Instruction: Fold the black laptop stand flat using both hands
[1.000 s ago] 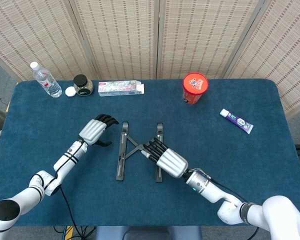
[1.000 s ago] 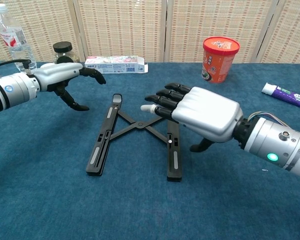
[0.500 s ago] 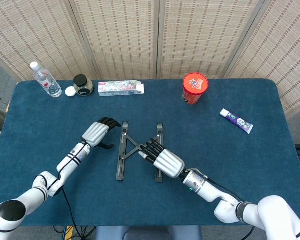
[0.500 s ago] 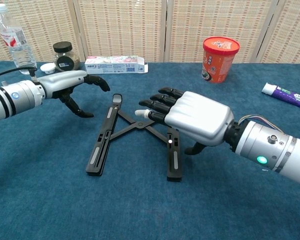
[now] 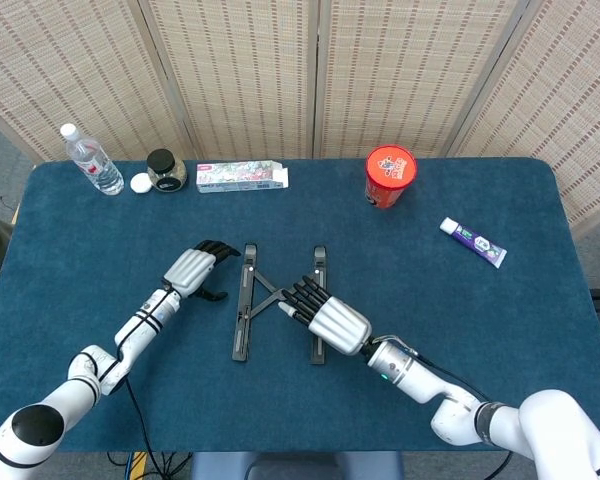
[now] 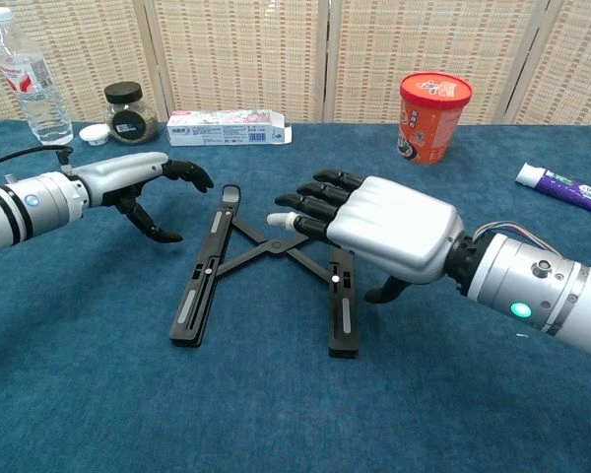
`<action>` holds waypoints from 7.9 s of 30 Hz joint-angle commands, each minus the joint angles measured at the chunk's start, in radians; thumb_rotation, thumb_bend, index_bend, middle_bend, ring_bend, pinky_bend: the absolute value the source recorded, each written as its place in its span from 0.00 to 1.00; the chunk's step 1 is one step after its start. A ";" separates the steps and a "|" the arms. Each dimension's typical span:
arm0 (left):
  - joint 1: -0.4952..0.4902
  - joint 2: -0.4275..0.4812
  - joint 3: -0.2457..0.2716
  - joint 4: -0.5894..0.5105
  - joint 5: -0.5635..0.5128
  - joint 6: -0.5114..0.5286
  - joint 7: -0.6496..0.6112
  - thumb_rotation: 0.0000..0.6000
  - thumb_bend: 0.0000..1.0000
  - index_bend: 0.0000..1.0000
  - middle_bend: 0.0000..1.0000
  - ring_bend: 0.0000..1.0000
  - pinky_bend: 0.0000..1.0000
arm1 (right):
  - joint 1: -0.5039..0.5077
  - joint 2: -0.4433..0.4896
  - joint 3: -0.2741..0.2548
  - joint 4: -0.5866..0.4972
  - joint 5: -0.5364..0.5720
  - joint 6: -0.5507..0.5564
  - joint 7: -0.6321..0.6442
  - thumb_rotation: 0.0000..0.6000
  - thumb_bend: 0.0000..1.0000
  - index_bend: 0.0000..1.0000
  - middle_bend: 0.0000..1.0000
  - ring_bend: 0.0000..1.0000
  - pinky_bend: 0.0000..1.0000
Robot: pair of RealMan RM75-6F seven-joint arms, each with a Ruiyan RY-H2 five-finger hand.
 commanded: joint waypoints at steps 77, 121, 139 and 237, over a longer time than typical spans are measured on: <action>-0.028 -0.072 -0.002 0.057 -0.011 -0.031 -0.060 1.00 0.17 0.18 0.20 0.11 0.07 | 0.045 -0.153 0.028 0.191 0.017 -0.008 0.016 1.00 0.00 0.00 0.00 0.00 0.00; -0.048 -0.005 0.035 -0.064 0.042 0.007 -0.139 1.00 0.17 0.18 0.20 0.11 0.07 | 0.128 -0.167 0.030 0.226 -0.006 -0.034 -0.004 1.00 0.00 0.00 0.00 0.00 0.00; -0.031 0.019 0.014 -0.072 0.001 -0.011 -0.150 1.00 0.17 0.18 0.20 0.11 0.07 | 0.127 -0.124 0.018 0.185 -0.003 -0.025 0.033 1.00 0.00 0.00 0.00 0.00 0.00; 0.247 0.290 -0.105 -0.331 -0.128 0.121 0.021 1.00 0.17 0.18 0.20 0.11 0.07 | 0.618 0.067 -0.161 0.065 -0.082 -0.482 0.718 1.00 0.20 0.00 0.37 0.00 0.00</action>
